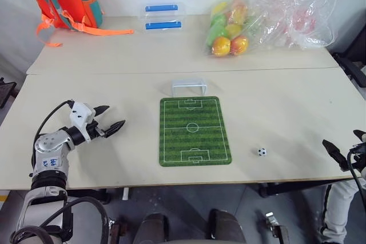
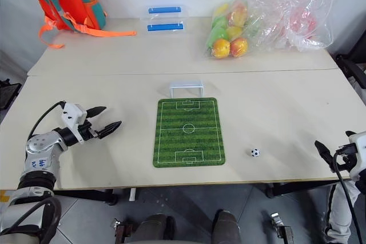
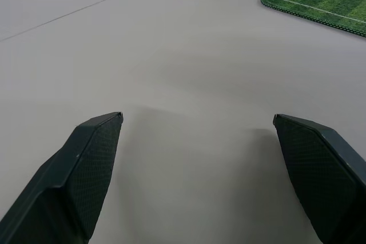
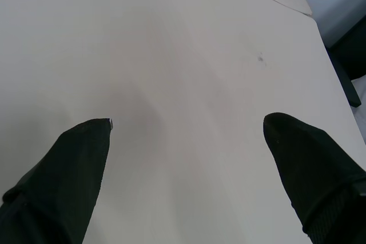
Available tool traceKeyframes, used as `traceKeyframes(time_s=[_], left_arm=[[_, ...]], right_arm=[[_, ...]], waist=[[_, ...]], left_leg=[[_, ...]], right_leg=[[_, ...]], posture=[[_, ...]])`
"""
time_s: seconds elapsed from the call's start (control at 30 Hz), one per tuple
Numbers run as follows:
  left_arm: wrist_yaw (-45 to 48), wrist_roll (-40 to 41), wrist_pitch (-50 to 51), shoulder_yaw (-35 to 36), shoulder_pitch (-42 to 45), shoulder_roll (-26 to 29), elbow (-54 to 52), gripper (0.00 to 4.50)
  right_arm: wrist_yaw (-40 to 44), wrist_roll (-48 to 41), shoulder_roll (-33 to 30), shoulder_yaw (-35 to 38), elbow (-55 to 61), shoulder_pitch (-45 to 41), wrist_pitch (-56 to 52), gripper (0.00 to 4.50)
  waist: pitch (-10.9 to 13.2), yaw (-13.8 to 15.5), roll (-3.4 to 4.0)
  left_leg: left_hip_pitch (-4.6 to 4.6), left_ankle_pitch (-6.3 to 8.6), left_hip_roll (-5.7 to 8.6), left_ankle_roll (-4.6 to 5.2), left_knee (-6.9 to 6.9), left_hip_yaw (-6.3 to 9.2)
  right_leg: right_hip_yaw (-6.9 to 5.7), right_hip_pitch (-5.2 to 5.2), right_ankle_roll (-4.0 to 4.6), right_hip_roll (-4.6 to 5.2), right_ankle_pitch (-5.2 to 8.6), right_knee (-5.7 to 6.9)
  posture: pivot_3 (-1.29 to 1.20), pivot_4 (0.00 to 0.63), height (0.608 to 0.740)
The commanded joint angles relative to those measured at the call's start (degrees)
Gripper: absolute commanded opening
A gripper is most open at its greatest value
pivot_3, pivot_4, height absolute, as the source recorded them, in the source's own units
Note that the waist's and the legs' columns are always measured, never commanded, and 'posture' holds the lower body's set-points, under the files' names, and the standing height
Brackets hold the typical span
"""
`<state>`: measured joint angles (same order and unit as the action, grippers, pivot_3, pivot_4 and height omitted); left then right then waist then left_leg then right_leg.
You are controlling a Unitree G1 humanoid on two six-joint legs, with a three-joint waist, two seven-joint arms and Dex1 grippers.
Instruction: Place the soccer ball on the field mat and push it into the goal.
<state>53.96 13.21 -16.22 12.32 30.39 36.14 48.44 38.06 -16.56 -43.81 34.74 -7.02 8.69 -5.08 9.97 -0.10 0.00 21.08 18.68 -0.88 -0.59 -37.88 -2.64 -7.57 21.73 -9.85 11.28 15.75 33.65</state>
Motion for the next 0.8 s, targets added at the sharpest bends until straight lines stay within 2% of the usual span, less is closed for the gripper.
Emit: traceKeyframes(time_s=[0.03, 0.13, 0.3, 0.47, 0.63, 0.8], left_arm=[[0.45, 0.58, 0.99, 0.10, 0.72, 0.06, -1.53, 4.50], [-1.79, 0.50, 4.13, 0.27, 1.08, -0.07, -3.06, 4.50], [-0.22, 0.25, 8.10, -1.17, 0.98, 0.59, -6.68, 4.50], [10.39, 5.68, 11.33, -1.55, 0.63, 0.02, -12.46, 4.50], [20.00, 8.90, 10.88, -2.81, -0.43, -0.74, -16.93, 4.50], [25.70, 9.84, 11.93, -4.39, -2.10, -0.18, -21.06, 4.50]], right_arm=[[-0.70, -0.63, -0.33, 1.64, 1.70, 0.20, 0.29, 4.45], [-0.93, -1.24, -0.49, 2.28, 5.01, 1.18, -1.51, 4.45], [-0.42, -5.00, -1.21, 3.07, 16.44, 3.70, -9.96, 4.45], [1.76, -13.44, -4.64, 2.83, 30.08, 4.44, -24.50, 4.45], [7.71, -16.37, -10.44, -2.84, 36.67, 5.23, -31.06, 4.45], [14.92, -16.66, -14.79, -12.08, 34.18, 0.70, -31.48, 4.45]], waist=[[0.00, 0.00, 0.00], [0.00, 0.01, 0.00], [0.00, 0.05, -0.01], [0.03, 0.09, -0.04], [0.05, 0.17, -0.09], [0.10, 0.14, -0.18]], left_leg=[[0.00, 0.00, 0.00, 0.00, 0.00, 0.00], [0.00, 0.00, 0.00, 0.00, -0.01, 0.00], [0.01, 0.00, -0.01, 0.00, -0.03, 0.01], [0.04, 0.02, -0.02, 0.00, -0.09, 0.04], [0.05, 0.04, -0.02, 0.00, -0.13, 0.05], [0.09, 0.10, -0.02, 0.05, -0.24, 0.05]], right_leg=[[0.00, 0.00, 0.00, 0.00, 0.00, 0.00], [0.00, 0.00, 0.00, 0.00, 0.00, 0.01], [0.00, 0.00, 0.00, 0.00, 0.00, 0.02], [-0.01, 0.01, 0.00, -0.01, 0.00, 0.06], [-0.01, 0.00, 0.00, -0.01, 0.00, 0.06], [-0.01, -0.01, 0.00, -0.01, 0.00, 0.05]], posture=[[0.00, 0.150, 0.740], [0.00, 0.150, 0.740], [0.00, 0.150, 0.740], [0.00, 0.150, 0.740], [0.00, 0.150, 0.740], [0.00, 0.150, 0.740]])
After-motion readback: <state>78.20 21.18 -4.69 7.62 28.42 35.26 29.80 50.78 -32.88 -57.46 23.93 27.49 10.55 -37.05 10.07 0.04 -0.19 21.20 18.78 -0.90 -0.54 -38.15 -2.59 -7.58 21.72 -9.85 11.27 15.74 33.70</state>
